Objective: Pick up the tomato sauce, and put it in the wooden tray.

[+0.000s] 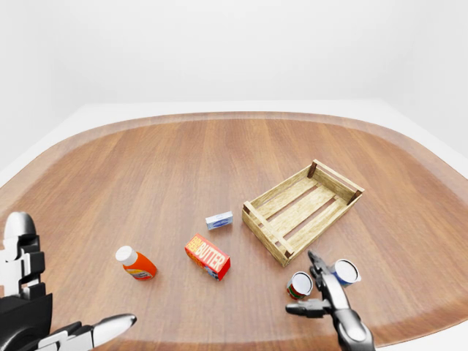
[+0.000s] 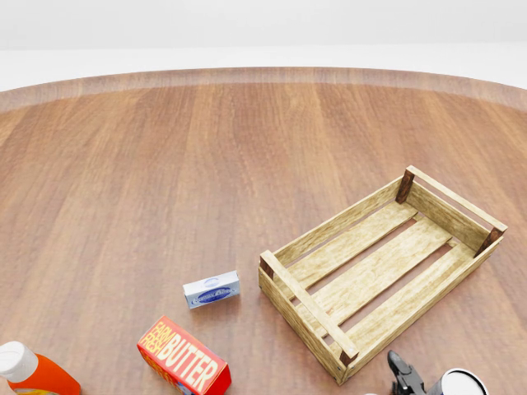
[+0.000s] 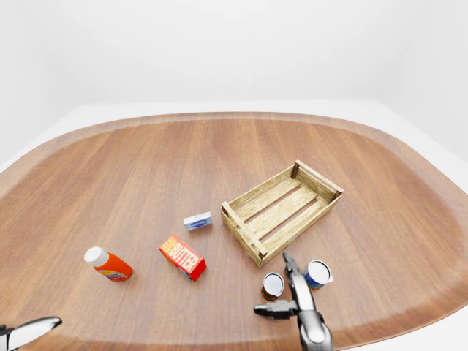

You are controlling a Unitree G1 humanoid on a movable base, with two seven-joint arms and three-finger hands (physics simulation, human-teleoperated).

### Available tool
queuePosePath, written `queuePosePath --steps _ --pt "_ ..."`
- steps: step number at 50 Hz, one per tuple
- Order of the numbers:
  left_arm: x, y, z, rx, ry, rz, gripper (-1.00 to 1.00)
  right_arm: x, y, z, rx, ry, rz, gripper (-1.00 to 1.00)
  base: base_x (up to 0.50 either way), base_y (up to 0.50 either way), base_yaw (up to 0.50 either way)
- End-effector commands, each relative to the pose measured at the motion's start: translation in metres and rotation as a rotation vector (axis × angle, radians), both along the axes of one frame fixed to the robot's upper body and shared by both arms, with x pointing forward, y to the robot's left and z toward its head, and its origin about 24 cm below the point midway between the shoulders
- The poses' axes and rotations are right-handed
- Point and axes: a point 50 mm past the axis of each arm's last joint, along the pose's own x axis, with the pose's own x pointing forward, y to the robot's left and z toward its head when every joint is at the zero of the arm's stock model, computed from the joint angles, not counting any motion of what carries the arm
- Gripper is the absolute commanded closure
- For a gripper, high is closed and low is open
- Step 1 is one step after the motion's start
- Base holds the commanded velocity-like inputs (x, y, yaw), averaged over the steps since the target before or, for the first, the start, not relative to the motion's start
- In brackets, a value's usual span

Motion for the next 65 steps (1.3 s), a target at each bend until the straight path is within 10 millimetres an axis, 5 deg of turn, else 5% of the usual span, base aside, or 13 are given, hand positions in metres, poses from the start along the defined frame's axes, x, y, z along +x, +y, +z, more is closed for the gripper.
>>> queuePosePath --steps 1,35,44,56,65 --pt "-0.001 0.0 0.0 -0.002 0.001 0.0 -1.0 -0.002 0.0 -0.002 0.0 0.014 0.006 1.0 0.0 0.0 0.0" --pt "-0.003 0.001 -0.001 -0.009 0.004 0.001 -1.0 -0.006 0.001 -0.001 0.023 0.013 0.021 1.0 0.0 0.0 0.0" --pt "-0.003 0.001 -0.001 -0.008 0.004 0.001 -0.99 -0.009 0.003 0.04 0.136 -0.172 0.056 1.0 0.0 0.0 0.0" --pt "-0.003 0.001 -0.001 -0.008 0.004 0.001 -1.0 -0.039 -0.007 0.137 0.231 -0.57 0.106 1.0 0.0 0.0 0.0" --pt "-0.003 0.002 0.0 -0.004 -0.003 0.005 -1.0 -0.049 -0.02 0.174 0.169 -0.763 0.05 1.0 0.0 0.0 0.0"
